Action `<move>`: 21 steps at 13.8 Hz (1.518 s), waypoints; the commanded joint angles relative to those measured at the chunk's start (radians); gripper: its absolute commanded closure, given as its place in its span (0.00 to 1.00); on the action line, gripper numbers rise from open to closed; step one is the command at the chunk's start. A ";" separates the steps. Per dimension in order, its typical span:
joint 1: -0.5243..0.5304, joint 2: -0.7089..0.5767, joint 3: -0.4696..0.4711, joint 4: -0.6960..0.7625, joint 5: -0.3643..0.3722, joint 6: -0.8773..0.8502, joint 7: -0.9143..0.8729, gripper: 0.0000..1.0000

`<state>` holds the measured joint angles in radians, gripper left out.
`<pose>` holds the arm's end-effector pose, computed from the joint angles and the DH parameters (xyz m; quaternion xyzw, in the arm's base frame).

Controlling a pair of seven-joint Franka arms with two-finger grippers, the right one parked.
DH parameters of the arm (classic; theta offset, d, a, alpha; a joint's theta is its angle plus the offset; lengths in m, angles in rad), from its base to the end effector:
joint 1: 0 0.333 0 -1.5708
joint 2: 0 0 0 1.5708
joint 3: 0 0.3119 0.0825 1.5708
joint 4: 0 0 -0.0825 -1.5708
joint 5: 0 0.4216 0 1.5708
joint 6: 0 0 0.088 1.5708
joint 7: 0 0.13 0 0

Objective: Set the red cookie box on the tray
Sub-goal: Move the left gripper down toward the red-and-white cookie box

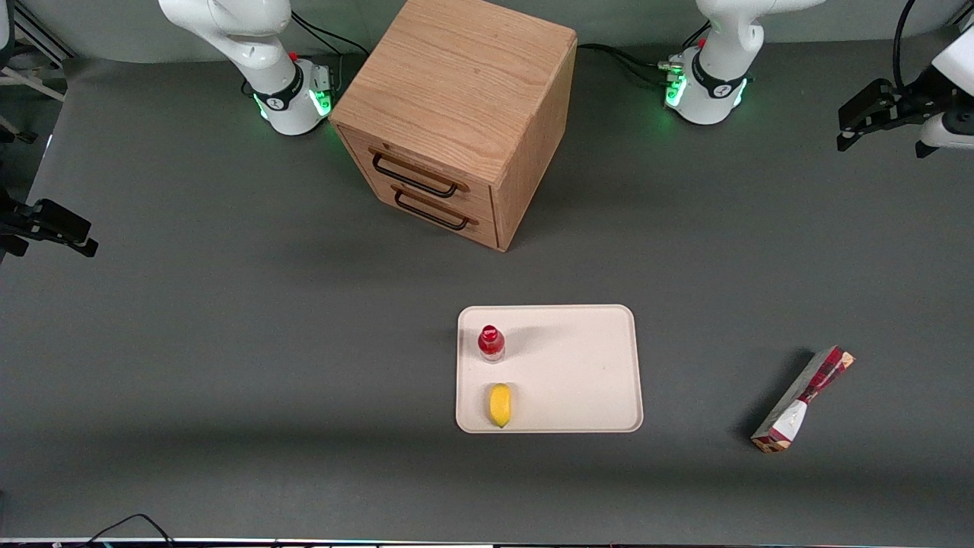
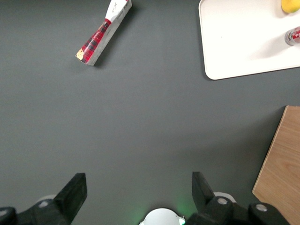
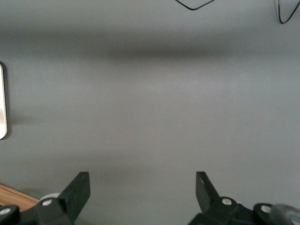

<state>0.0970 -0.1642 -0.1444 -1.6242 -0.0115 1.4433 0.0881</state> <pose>0.5257 -0.0330 0.6503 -0.9977 0.0673 0.0093 0.0059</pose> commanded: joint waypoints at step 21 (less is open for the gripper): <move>0.006 0.902 0.114 0.326 0.100 0.554 0.587 0.00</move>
<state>0.1036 0.6968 -0.0307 -1.3368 0.0802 1.9626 0.6293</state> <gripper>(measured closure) 0.000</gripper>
